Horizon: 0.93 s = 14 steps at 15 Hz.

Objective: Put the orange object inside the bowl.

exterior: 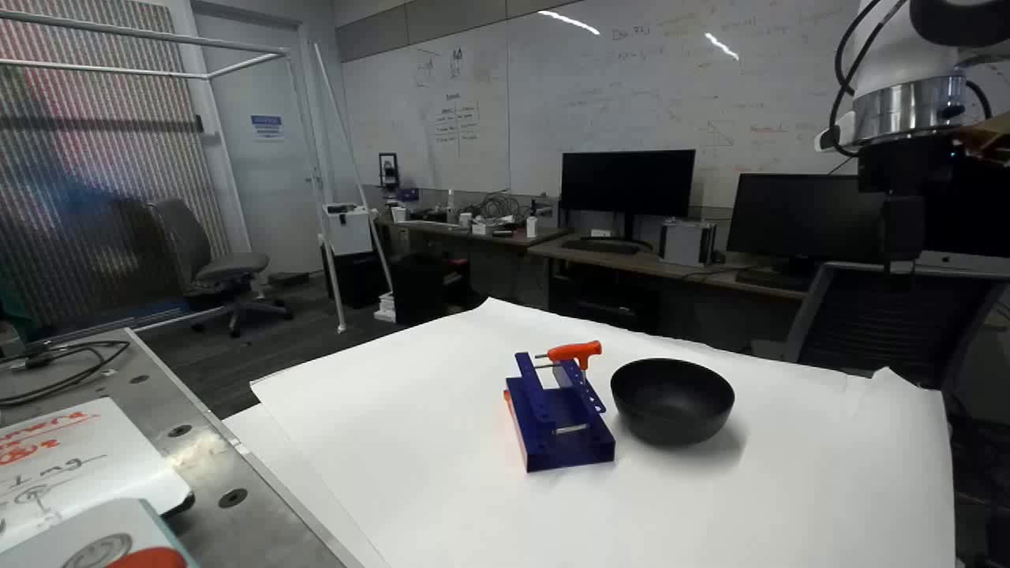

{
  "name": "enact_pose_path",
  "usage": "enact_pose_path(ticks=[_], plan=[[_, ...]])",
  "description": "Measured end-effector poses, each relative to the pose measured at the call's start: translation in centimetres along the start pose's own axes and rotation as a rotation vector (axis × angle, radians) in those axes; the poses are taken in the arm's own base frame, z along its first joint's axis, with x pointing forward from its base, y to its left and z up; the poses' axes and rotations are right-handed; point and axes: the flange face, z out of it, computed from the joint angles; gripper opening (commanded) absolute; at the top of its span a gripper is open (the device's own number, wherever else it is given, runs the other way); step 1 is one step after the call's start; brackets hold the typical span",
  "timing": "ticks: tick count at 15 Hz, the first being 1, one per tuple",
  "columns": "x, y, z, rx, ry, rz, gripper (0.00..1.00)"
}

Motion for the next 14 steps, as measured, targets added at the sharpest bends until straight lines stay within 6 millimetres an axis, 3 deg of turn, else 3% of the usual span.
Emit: enact_pose_path(ticks=[6,8,11,14], plan=[[0.1,0.0,-0.5,-0.004,0.009,0.000,1.00],[1.0,0.2,-0.1,-0.008,0.019,0.002,1.00],[6.3,-0.8,0.3,-0.047,0.036,-0.051,1.00],[12.8,-4.1,1.2,-0.096,0.019,-0.179,1.00]])
